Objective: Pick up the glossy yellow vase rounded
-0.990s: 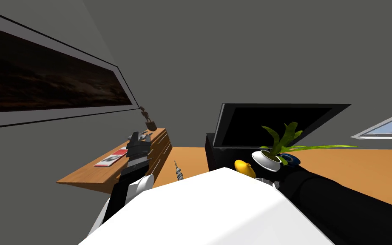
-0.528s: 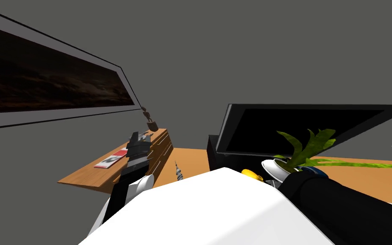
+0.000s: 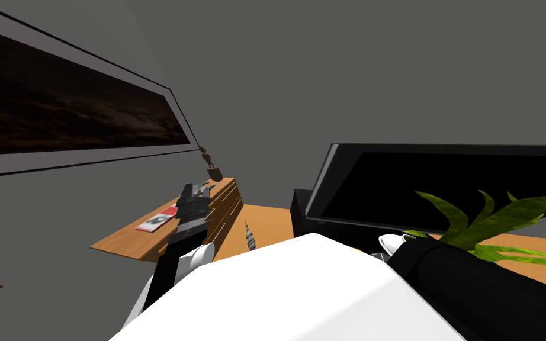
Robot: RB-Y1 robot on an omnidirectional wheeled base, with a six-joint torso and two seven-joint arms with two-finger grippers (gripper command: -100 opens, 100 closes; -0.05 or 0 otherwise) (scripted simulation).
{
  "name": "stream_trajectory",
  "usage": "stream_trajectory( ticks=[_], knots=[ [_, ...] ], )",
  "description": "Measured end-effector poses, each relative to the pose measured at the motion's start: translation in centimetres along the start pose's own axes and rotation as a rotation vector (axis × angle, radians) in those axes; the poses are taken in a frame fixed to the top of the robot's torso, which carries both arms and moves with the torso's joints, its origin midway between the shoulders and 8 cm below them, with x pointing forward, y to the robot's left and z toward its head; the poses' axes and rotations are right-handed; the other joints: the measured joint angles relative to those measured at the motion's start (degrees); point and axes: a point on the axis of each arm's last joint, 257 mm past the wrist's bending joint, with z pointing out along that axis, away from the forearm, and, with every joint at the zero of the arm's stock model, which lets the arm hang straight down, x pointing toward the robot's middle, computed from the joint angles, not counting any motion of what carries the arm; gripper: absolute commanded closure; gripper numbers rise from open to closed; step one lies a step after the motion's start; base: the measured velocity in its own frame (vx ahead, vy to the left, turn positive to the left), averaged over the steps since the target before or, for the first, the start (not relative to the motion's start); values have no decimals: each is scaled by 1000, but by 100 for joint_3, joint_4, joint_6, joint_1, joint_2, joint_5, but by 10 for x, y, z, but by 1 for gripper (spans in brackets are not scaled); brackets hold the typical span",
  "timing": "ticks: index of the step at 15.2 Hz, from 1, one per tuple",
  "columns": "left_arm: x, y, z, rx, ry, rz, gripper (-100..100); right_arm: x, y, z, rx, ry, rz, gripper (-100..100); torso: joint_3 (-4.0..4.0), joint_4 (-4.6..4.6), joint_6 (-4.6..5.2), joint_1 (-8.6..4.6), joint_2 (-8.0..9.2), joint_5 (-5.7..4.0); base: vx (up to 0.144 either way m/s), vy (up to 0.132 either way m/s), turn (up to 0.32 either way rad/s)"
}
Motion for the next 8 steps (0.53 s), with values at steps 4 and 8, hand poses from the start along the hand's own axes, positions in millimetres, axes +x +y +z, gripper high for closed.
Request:
stream_trajectory(
  ticks=[4,8],
  knots=[
    [0,0,0,0,0,0,0,0,2,3,5,-2,3,100,-3,-2,4,8,-4,1,-2,0,5],
    [0,0,0,0,0,0,0,0,0,1,3,-1,-1,100,-4,-3,9,5,-6,6,6,1,-64]
  ],
)
